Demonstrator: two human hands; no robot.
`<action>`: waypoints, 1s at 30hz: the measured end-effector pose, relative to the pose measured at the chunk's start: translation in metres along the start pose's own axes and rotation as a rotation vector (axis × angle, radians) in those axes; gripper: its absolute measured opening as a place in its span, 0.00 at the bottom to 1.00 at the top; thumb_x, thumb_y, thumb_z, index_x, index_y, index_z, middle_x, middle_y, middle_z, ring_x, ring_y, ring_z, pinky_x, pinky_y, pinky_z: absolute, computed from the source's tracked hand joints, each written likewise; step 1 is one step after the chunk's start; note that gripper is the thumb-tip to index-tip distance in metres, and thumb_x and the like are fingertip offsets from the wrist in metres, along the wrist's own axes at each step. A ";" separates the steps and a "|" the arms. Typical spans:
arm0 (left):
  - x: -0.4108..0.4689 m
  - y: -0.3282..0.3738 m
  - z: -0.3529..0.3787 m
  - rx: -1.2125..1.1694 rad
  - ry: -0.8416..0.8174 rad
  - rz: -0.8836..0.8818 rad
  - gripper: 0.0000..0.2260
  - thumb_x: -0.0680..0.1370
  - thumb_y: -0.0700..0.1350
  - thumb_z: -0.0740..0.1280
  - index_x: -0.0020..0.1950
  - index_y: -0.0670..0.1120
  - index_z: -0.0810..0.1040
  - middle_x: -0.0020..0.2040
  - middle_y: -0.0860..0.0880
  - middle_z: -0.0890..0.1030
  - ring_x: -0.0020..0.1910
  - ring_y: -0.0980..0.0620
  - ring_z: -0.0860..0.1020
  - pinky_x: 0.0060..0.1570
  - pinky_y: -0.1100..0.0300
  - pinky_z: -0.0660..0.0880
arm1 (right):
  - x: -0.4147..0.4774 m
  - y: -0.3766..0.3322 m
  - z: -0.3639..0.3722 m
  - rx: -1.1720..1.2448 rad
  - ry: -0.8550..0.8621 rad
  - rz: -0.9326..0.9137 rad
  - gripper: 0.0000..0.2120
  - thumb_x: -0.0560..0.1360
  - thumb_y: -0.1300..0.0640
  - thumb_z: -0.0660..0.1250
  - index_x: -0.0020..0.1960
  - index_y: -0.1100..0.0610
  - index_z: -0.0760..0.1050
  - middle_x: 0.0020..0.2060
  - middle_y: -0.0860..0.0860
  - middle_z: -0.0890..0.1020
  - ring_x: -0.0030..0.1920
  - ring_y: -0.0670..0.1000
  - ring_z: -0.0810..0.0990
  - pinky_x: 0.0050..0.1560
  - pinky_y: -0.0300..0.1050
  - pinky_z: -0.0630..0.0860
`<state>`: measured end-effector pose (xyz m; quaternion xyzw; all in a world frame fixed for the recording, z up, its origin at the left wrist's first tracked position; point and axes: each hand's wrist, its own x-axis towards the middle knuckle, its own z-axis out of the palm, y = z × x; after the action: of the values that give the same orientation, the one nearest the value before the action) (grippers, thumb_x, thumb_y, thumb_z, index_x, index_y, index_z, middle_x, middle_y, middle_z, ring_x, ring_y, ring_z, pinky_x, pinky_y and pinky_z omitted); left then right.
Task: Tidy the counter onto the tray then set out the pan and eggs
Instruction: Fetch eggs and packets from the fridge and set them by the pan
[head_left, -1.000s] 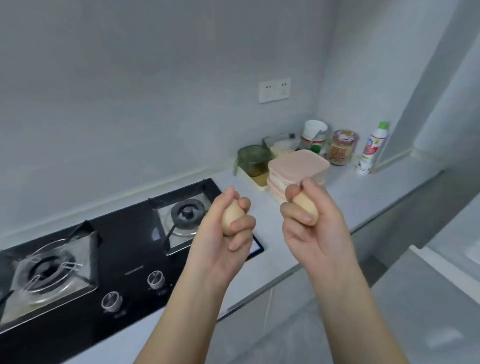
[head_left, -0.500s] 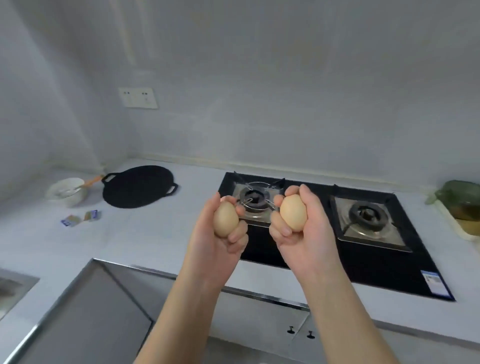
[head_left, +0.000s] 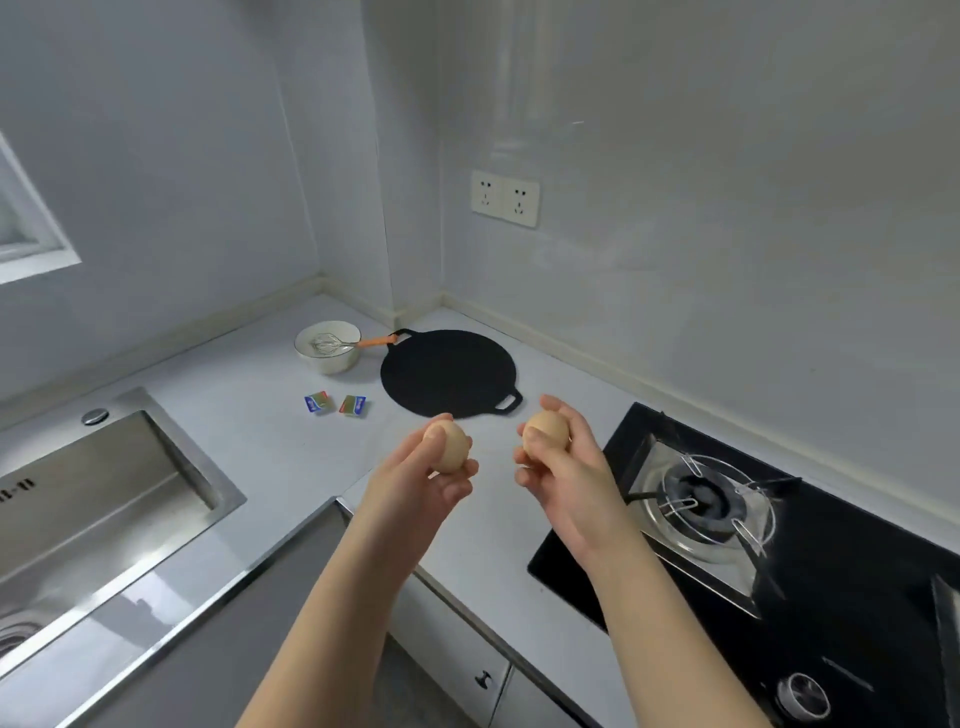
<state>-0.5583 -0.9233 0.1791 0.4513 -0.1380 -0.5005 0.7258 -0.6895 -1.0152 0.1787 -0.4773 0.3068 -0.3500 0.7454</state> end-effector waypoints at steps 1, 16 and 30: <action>0.013 0.001 -0.005 0.032 0.025 0.001 0.12 0.82 0.45 0.60 0.62 0.44 0.75 0.48 0.44 0.77 0.34 0.51 0.76 0.34 0.63 0.74 | 0.015 0.003 0.000 -0.060 -0.015 0.005 0.16 0.79 0.61 0.65 0.63 0.47 0.71 0.49 0.56 0.75 0.39 0.49 0.75 0.40 0.40 0.75; 0.195 0.019 -0.165 0.612 0.398 -0.022 0.20 0.74 0.36 0.69 0.64 0.49 0.73 0.53 0.41 0.77 0.33 0.48 0.81 0.35 0.58 0.78 | 0.211 0.113 0.067 -0.669 -0.108 0.248 0.26 0.72 0.65 0.68 0.63 0.43 0.69 0.50 0.48 0.76 0.43 0.52 0.83 0.42 0.41 0.80; 0.359 0.071 -0.248 1.047 0.412 -0.122 0.06 0.74 0.43 0.63 0.49 0.46 0.76 0.41 0.51 0.80 0.43 0.49 0.77 0.39 0.59 0.73 | 0.384 0.205 0.166 -0.944 -0.007 0.270 0.24 0.69 0.59 0.74 0.61 0.50 0.69 0.55 0.47 0.76 0.54 0.49 0.76 0.51 0.43 0.76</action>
<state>-0.1889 -1.0942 0.0076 0.8467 -0.1970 -0.3079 0.3867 -0.2933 -1.1844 0.0002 -0.7200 0.4888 -0.0713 0.4874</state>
